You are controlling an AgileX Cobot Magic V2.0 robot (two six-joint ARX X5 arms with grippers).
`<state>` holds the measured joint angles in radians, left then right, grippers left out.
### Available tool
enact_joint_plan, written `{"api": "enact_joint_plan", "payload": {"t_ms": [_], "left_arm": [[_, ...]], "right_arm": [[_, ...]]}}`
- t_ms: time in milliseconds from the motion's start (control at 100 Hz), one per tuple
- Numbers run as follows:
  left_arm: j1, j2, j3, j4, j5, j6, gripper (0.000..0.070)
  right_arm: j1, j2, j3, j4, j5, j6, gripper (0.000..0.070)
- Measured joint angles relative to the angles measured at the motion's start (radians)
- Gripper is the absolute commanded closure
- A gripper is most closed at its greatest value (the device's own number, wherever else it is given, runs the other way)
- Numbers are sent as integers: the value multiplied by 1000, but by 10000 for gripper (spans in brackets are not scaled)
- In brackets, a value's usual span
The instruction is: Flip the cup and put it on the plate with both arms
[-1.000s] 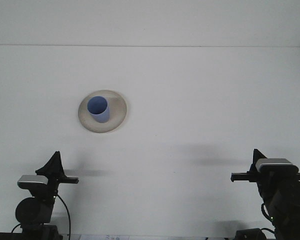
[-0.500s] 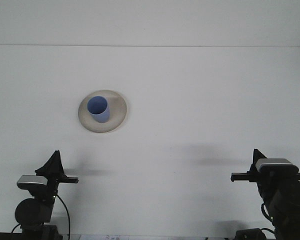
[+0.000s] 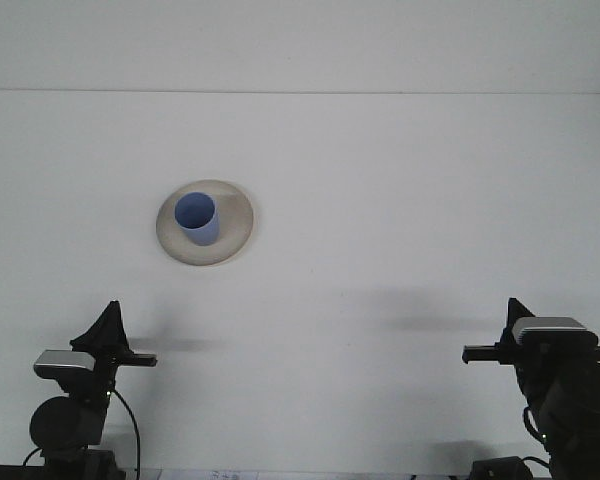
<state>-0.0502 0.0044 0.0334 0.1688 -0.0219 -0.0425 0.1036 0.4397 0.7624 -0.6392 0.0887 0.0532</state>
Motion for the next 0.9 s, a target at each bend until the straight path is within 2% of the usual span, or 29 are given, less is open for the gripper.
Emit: {"api": "enact_joint_plan", "payload": {"t_ms": [180, 370, 590, 900], "left_arm": [[0, 0, 0, 0, 0, 0, 688], [0, 0, 0, 0, 0, 0, 688], [0, 0, 0, 0, 0, 0, 688], [0, 1, 0, 0, 1, 0, 688]], "right_arm": [[0, -51, -36, 27, 6, 0, 700], [0, -230, -213, 144, 16, 0, 700], [0, -439, -442, 148, 21, 0, 700], [-6, -435, -609, 396, 16, 1, 700]]}}
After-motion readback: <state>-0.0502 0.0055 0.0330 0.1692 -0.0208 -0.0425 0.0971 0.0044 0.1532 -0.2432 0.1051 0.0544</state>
